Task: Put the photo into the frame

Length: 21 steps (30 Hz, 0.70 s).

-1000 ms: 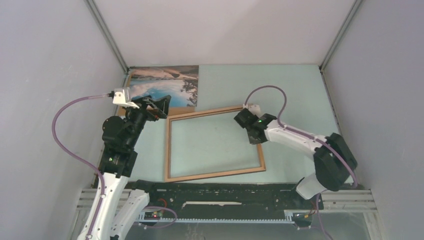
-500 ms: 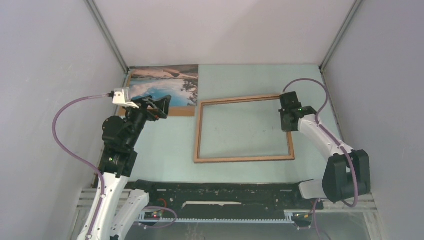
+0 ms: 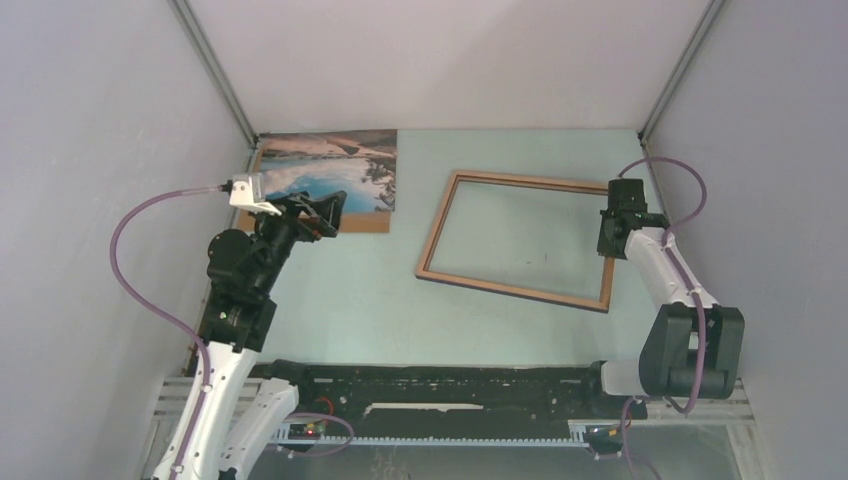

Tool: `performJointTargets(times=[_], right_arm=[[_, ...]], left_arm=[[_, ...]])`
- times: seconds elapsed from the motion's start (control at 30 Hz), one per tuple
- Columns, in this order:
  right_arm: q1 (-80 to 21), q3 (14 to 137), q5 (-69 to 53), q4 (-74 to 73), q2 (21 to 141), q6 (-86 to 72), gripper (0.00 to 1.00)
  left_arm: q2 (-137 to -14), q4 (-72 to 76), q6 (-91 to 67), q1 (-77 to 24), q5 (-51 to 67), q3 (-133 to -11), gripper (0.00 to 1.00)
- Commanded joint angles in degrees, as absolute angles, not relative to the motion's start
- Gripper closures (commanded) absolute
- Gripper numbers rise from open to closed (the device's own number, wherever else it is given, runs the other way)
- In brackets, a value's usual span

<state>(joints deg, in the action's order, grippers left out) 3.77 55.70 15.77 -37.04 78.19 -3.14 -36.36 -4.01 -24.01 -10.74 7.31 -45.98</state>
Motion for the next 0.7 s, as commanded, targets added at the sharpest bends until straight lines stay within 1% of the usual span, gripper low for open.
performJointTargets(times=[0.0, 0.27, 0.33, 0.57, 0.67], right_arm=[[4.3, 55.8, 16.0, -29.1, 77.9, -4.9, 0.97], [4.3, 55.4, 13.3, -25.4, 82.7, -4.3, 0.94], [4.4, 55.4, 13.6, -25.0, 84.7, -5.2, 0.87], [4.5, 55.3, 11.5, -22.8, 90.3, -6.8, 0.8], [4.5, 55.4, 12.1, -22.3, 90.7, -7.1, 0.72]], left_arm=[[-36.3, -2.0, -24.5, -11.2, 8.2, -49.0, 0.0], [-36.5, -2.0, -24.6, -11.2, 8.3, -49.0, 0.0], [-36.5, -2.0, -24.5, -11.2, 8.3, -49.0, 0.0], [-37.2, -2.1, -24.3, -11.2, 8.2, -49.2, 0.0], [-37.1, -2.0, -24.1, -11.2, 7.8, -49.1, 0.0]])
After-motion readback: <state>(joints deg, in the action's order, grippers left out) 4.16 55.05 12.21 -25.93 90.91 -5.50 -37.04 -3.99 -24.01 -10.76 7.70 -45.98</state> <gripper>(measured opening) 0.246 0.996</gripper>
